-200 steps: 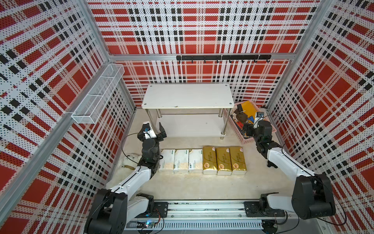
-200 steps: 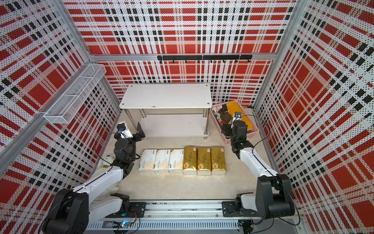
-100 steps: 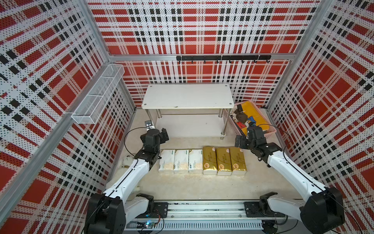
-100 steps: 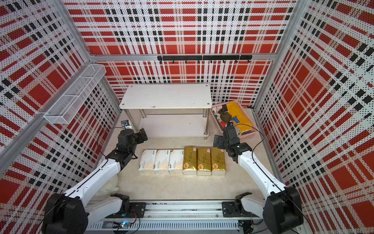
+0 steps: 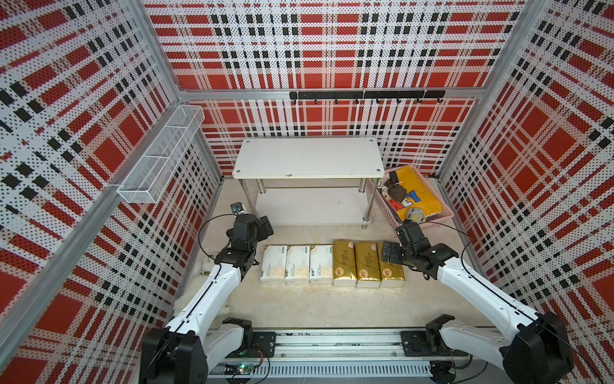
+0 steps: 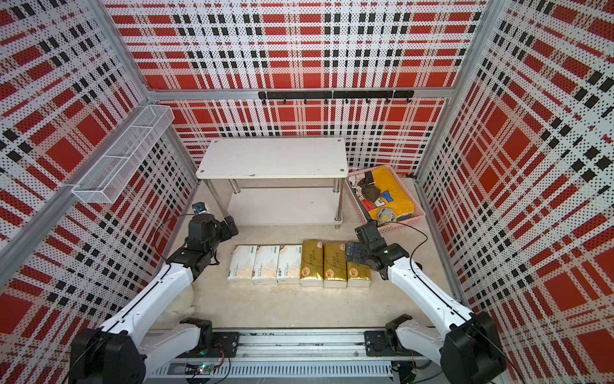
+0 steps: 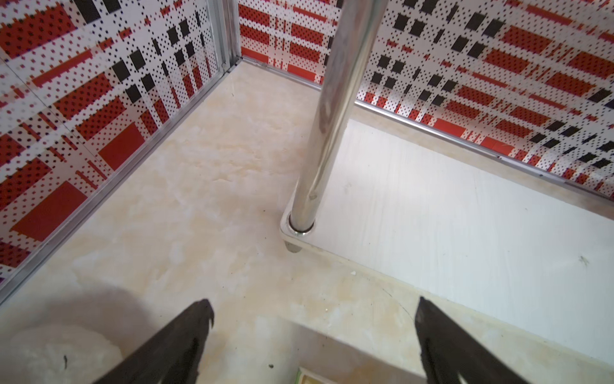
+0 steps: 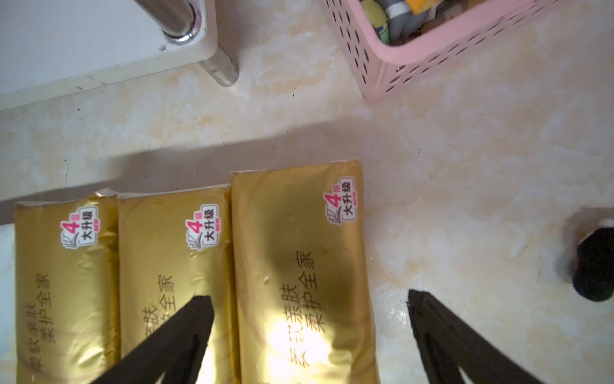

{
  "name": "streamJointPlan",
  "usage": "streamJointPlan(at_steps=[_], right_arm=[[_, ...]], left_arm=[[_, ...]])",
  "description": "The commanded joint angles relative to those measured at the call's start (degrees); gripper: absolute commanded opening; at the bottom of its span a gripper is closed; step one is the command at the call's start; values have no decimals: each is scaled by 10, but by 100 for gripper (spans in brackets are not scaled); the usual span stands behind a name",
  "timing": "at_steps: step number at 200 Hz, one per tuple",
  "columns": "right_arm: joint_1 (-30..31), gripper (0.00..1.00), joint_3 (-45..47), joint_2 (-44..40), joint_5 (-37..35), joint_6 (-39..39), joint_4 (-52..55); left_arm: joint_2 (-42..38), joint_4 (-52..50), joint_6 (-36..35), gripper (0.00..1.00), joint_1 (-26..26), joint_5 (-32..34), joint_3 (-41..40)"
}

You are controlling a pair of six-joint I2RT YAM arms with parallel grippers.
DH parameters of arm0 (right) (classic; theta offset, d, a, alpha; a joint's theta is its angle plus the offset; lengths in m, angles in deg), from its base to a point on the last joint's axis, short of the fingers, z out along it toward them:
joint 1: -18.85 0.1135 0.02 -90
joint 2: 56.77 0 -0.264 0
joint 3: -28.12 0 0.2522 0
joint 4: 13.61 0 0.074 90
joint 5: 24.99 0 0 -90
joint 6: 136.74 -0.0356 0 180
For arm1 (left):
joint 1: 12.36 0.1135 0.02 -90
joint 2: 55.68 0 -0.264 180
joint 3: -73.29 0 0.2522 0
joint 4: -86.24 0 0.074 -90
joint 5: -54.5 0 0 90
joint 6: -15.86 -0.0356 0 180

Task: Place the tissue boxes on the shelf by color
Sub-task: Pick up the box of tissues from the center of the board.

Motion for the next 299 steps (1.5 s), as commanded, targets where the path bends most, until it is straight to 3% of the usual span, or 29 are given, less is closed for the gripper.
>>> streamJointPlan(at_steps=[1,299], right_arm=[[12,100,0,-13,-6,-13,15],[29,99,46,46,14,7,-31]], left_arm=[[12,-31,4,99,10,-19,20],[19,-34,25,99,9,-24,37]])
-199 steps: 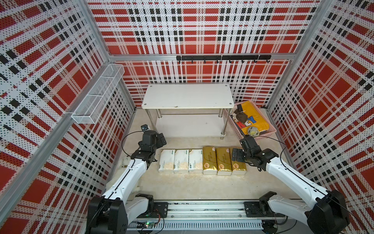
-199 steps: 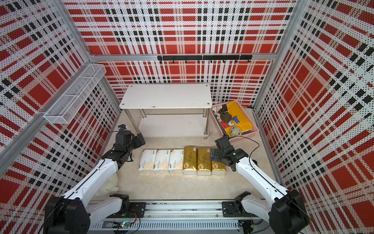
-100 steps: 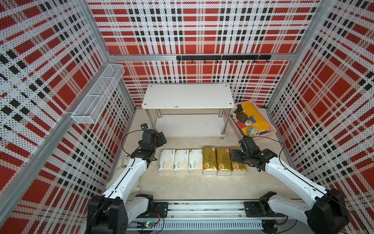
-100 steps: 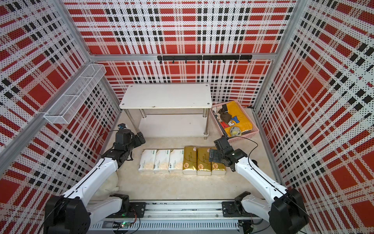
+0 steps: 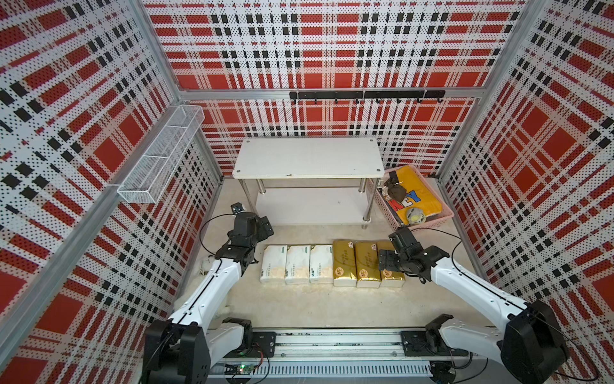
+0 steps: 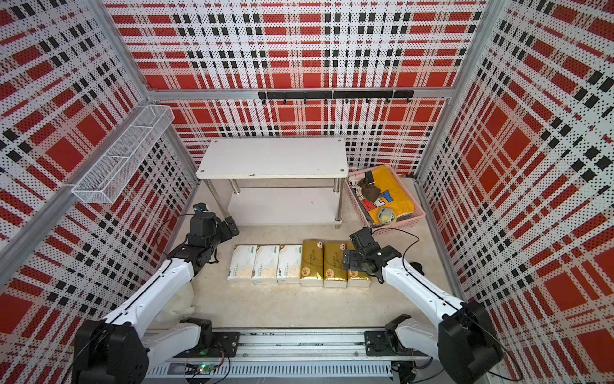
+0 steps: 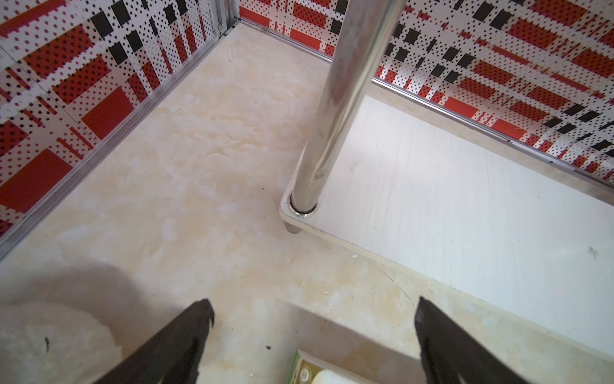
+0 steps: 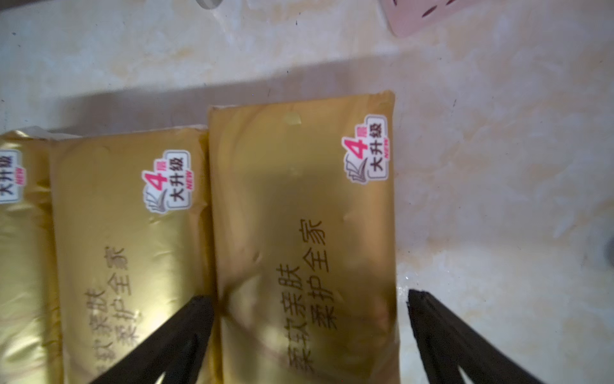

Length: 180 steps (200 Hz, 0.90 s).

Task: Place the tissue boxes on the shelf by color
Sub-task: Pick up the box of tissues from the center of the board.

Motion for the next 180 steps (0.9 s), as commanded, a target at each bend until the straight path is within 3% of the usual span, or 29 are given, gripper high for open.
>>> streamJointPlan(at_steps=[1,133,180], right_arm=[[6,99,8,10,-1,5,-17],[6,97,28,39,-10,13,-36],[5,88,23,40,-13,16,-30]], left_arm=[[-6,-3,2,99,-1,-1,20],[-11,-3,2,99,-1,-2,20],[-11,-3,3,99,0,-3,20]])
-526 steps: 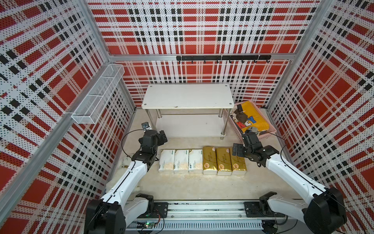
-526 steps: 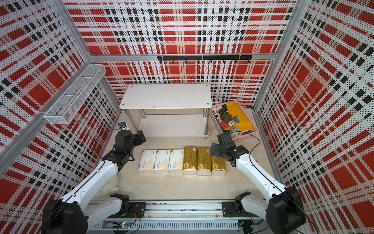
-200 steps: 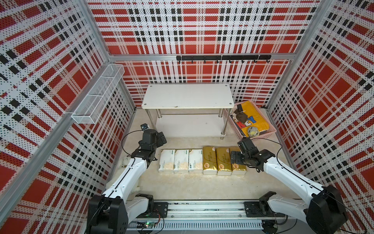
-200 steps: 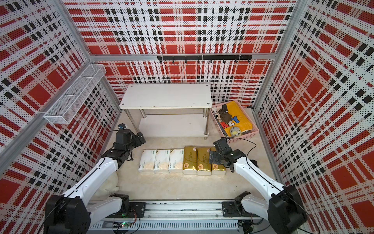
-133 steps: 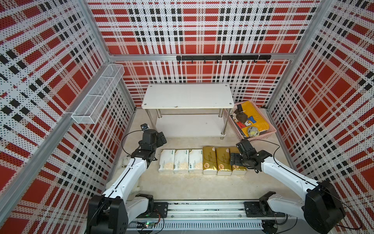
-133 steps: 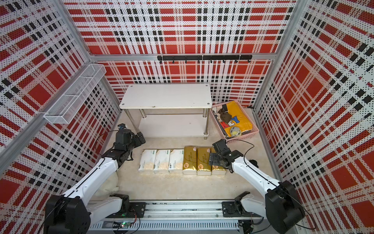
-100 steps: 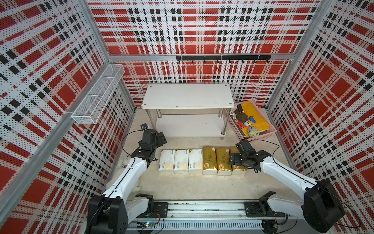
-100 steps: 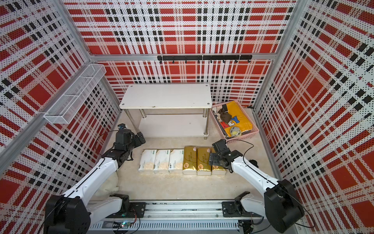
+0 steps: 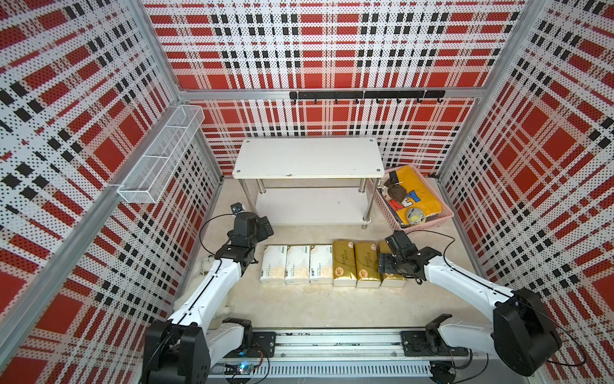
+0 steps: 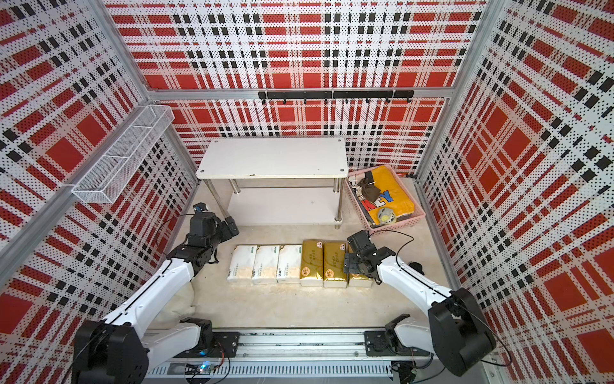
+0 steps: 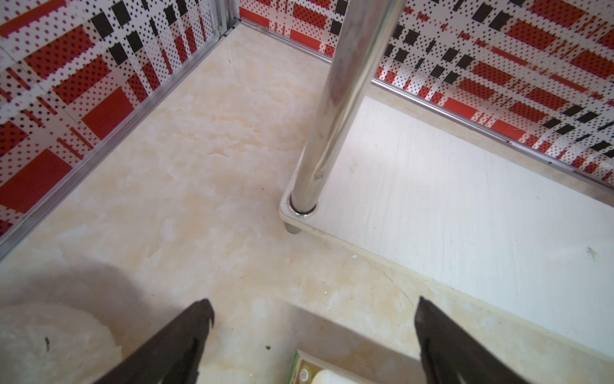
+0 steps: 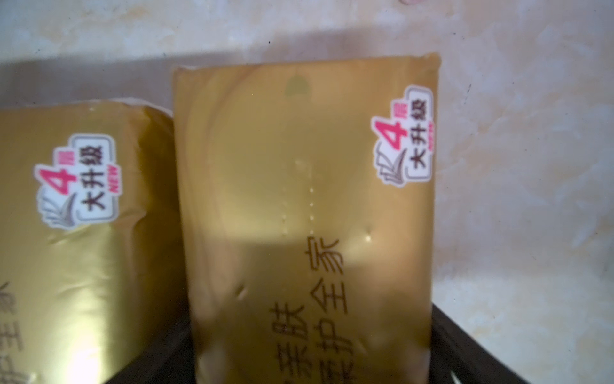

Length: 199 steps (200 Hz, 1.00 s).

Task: Place the tissue boxes on the shelf by color
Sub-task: Pick up the box of tissues from the center of the board.

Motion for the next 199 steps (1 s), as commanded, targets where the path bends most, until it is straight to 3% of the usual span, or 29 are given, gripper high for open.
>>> streamJointPlan(at_steps=[1,199], right_arm=[[4,88,3,0,-2,2,7],[5,82,-132,-73,-23,47,126]], left_arm=[[-10,-3,2,99,1,-2,21],[-12,-19,-2,99,3,15,34]])
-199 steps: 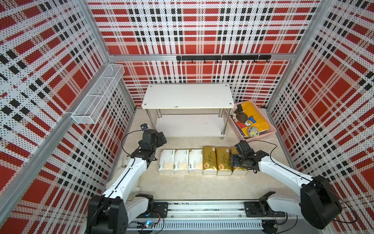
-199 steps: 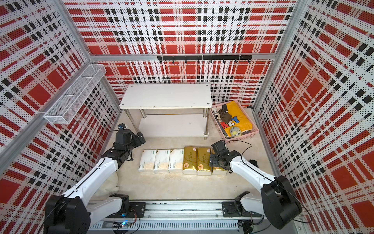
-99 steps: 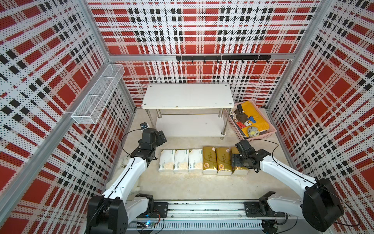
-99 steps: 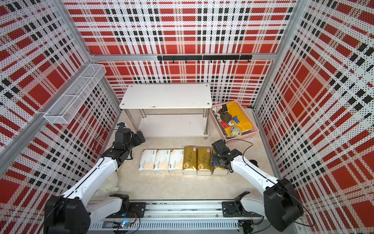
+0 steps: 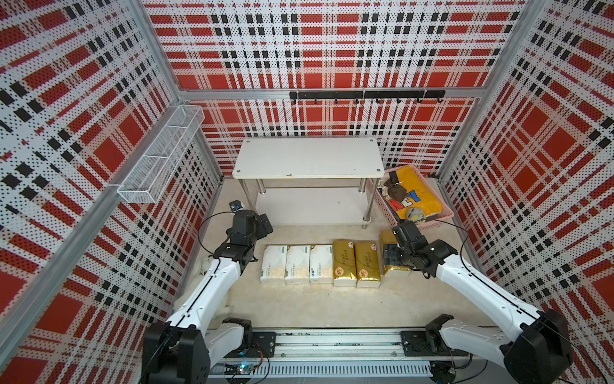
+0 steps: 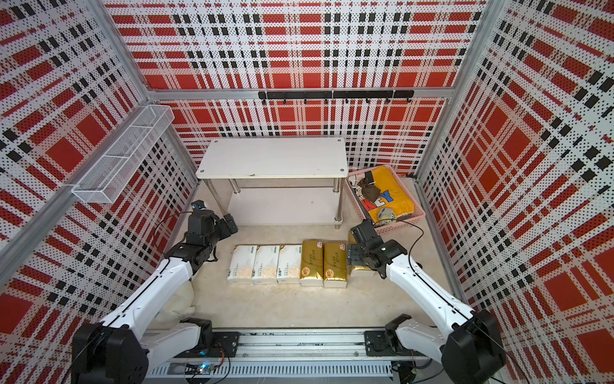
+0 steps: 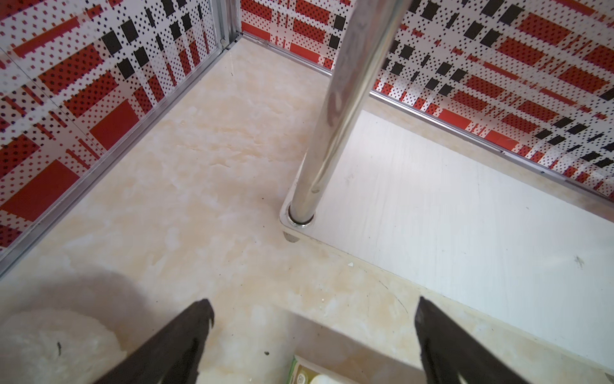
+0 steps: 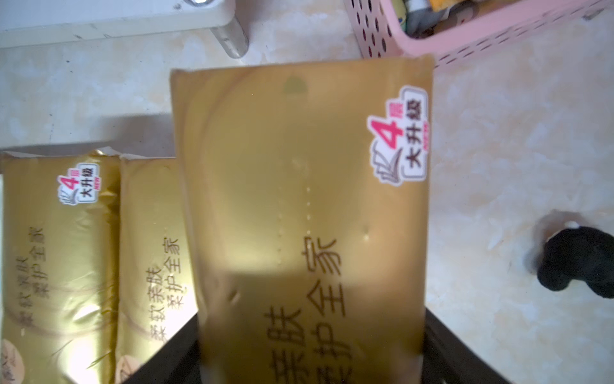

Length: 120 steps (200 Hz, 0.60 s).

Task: Place the tissue boxes on the shelf by color
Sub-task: Pick up the box of tissues from the center of the board.

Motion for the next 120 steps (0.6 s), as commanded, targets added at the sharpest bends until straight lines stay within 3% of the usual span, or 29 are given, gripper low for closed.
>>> streamJointPlan(at_steps=[1,120], right_arm=[[5,82,-25,-9,-7,16,12],[82,83,-107,46,-4,14,-4]], left_arm=[[-9,-7,-1,99,3,9,16],[0,-15,-3,99,1,13,23]])
